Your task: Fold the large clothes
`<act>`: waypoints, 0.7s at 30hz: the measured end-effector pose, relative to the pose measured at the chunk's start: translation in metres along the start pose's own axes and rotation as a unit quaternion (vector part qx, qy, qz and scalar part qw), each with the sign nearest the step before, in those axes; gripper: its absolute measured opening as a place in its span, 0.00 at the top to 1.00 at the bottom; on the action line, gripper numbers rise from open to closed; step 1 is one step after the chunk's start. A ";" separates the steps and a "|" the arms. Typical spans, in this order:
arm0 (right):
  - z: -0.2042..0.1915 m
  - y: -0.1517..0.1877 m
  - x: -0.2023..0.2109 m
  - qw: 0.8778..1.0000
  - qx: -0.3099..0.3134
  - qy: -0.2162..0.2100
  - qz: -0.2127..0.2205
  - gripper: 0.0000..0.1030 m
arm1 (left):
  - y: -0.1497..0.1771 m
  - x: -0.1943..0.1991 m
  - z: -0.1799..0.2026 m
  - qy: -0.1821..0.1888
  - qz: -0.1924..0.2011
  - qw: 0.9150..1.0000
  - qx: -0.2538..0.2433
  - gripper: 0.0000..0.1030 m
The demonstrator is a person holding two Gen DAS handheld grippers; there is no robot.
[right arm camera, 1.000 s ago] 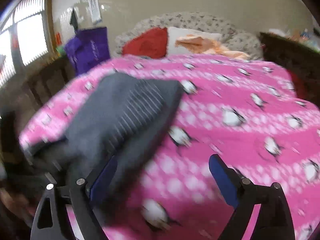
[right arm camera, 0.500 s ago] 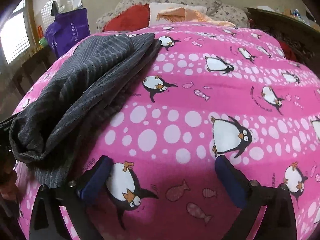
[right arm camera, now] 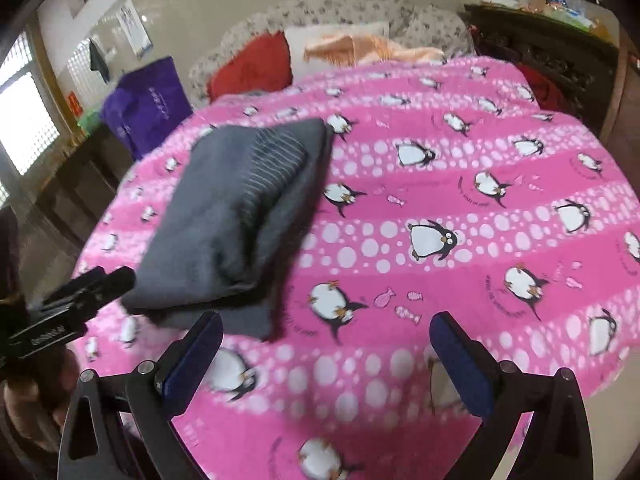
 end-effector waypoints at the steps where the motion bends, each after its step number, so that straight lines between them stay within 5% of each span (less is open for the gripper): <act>1: -0.002 0.002 0.009 1.000 0.003 0.003 0.005 0.00 | 0.001 0.006 0.002 -0.004 0.005 1.000 -0.004 0.01; 7: -0.011 0.012 0.032 0.998 0.036 0.037 0.032 0.00 | 0.003 0.028 0.013 -0.016 0.026 0.999 -0.026 0.01; 21: -0.005 0.018 0.020 0.999 0.027 0.021 0.022 0.00 | 0.009 0.021 0.020 -0.023 0.019 0.999 -0.036 0.01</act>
Point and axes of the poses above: each gripper's, at about its wrist camera, not at the fingertips, and x roughly against the way its jaws point, z to its right, y to its underside, the point moved 5 cm from there along -x, roughly the way its jaws point, and after that the axes turned 7 degrees about y, right-handed, at the moved point
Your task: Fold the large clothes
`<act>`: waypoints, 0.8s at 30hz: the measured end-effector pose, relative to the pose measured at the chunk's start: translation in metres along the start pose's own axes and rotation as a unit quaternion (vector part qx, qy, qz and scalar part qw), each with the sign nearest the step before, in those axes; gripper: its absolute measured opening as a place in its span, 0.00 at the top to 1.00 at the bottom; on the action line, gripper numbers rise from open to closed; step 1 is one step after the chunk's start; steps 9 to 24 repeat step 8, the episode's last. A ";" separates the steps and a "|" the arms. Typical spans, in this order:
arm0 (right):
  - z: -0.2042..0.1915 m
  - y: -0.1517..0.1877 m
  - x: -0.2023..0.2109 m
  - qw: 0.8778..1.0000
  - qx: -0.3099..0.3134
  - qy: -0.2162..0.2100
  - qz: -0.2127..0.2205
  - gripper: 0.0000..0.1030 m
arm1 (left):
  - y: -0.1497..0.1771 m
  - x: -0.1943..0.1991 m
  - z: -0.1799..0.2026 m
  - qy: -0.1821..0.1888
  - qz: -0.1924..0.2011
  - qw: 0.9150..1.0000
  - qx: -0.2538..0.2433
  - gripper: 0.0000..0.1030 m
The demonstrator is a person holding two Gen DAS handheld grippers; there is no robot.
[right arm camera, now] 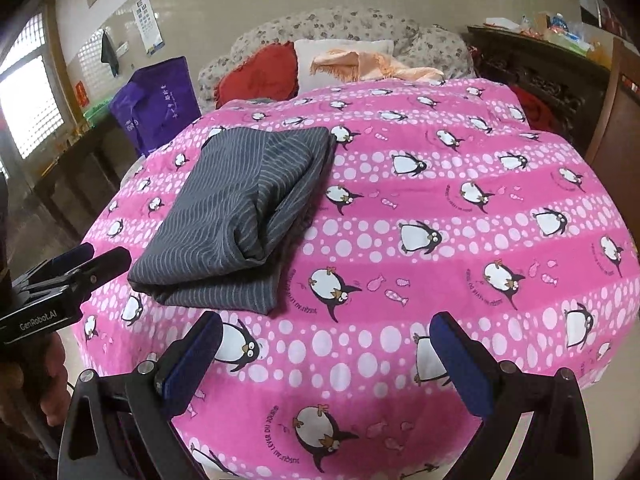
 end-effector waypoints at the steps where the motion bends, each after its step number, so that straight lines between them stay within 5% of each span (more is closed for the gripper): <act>1: 0.000 0.000 -0.001 1.000 0.001 -0.001 -0.001 0.00 | 0.000 0.000 0.000 -0.001 0.001 1.000 -0.001 0.01; 24: -0.002 0.001 -0.004 1.000 0.001 0.000 -0.005 0.00 | 0.002 -0.001 -0.004 -0.026 0.015 0.999 -0.011 0.01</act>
Point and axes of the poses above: each gripper's, at about its wrist camera, not at the fingertips, and x roughly against the way its jaws point, z to its right, y to its underside, the point moved 5 cm from there along -x, roughly the way its jaws point, and after that the axes turned 7 degrees about y, right-handed, at the moved point
